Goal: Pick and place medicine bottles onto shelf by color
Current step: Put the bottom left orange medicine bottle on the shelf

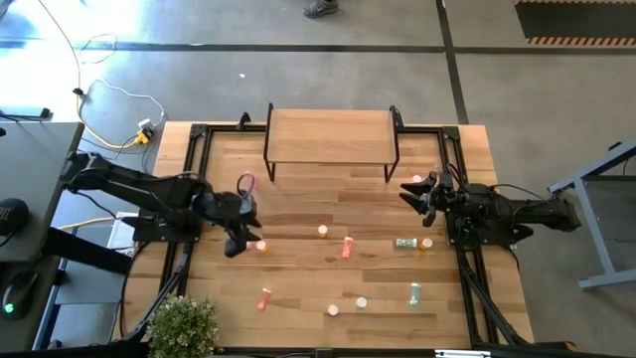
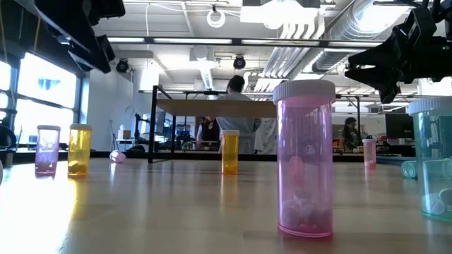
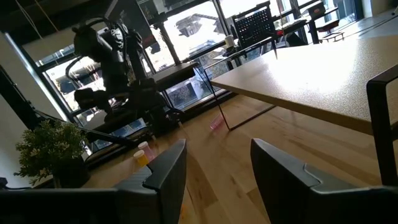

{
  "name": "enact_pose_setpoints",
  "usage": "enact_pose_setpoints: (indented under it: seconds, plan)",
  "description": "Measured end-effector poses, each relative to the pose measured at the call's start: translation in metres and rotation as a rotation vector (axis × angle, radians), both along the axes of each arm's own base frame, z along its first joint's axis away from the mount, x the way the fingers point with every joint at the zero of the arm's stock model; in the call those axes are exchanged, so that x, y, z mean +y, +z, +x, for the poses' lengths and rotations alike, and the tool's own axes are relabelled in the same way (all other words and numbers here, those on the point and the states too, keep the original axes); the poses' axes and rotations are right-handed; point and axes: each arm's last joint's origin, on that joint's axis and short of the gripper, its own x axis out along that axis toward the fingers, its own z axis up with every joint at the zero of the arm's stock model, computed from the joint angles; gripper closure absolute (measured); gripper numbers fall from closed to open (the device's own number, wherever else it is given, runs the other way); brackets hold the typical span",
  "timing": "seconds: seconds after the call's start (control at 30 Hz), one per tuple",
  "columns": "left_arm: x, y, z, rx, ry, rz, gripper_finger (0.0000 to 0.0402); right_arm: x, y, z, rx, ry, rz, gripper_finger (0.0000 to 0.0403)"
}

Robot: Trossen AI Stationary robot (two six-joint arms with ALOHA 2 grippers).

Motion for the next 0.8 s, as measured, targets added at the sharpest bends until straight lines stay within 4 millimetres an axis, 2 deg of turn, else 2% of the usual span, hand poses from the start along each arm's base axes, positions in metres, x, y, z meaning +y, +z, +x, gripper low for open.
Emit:
enact_pose_setpoints:
  seconds: [0.3,0.8]
  plan:
    - [-0.016,-0.027,0.017,0.144,-0.044,0.06,0.0207,0.0,0.0,0.0,0.0,0.0,0.0,0.0233]
    - [-0.023,-0.057,0.032,0.283,-0.01,0.109,0.0207,0.0,0.0,0.0,0.0,0.0,0.0,0.0233]
